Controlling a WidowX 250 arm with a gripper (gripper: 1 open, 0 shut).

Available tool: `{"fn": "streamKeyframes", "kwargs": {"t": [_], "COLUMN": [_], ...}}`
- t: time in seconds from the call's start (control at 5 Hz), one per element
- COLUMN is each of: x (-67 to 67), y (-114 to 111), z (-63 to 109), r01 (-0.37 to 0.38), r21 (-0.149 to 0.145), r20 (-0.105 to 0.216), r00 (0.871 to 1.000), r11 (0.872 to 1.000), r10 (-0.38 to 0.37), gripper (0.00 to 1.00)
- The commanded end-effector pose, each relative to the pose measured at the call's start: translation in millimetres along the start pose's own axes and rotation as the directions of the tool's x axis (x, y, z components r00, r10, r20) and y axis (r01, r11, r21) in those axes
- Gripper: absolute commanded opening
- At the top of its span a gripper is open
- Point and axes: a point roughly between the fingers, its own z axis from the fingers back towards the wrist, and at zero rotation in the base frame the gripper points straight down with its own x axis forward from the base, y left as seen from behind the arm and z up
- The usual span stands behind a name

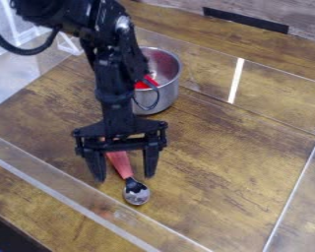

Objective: Move the pink spoon to the right side of the table

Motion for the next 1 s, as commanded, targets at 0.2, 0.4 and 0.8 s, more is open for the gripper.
{"fn": "streamKeyframes", "kwargs": {"t": [0.2,0.4,0.8], "x": [16.1,24.6,27.6], "y": [-10,-1,5], "z": [8.7,12.0,25.7], "r01": [-0.213,-0.184,-0.109], "r21": [-0.064,-0.098,-0.152], "r20": [0.032,0.015,0.016], "r00": [0.976,0.982,0.993], "r11": [0.975,0.978,0.982], "r10": [0.215,0.186,0.113], "gripper": [0.00,0.00,1.00]}}
